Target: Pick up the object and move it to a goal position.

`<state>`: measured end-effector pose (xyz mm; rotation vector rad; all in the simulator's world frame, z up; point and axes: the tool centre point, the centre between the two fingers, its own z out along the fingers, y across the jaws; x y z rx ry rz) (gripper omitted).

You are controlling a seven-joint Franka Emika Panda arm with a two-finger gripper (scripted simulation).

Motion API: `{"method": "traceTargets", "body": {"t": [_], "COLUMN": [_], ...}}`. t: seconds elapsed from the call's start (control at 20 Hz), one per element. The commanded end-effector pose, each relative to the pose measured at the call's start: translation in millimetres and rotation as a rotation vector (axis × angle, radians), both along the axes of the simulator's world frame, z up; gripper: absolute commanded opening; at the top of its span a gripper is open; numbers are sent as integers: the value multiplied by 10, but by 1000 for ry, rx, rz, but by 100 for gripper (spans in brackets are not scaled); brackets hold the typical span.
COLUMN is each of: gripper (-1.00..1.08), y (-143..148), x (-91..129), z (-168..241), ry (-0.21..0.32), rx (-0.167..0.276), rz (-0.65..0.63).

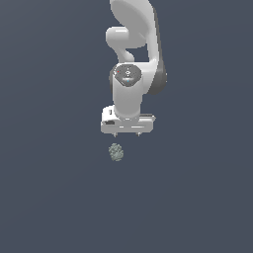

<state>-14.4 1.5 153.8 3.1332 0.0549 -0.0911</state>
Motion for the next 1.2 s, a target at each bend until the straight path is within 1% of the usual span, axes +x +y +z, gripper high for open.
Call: {"method": "traceTargets", "body": {"t": [0.0, 0.15, 0.35, 0.5, 0.8, 1.15], "gripper": [100, 100, 100, 100, 100, 100], "y": [0, 38, 163, 190, 140, -18], "x": [0, 19, 71, 76, 88, 140], "z": [0, 42, 182, 214, 156, -31], "ry": [0, -4, -15, -16, -18, -28], "rx": [0, 3, 14, 16, 15, 16], "rz": [0, 5, 18, 18, 34, 101]}}
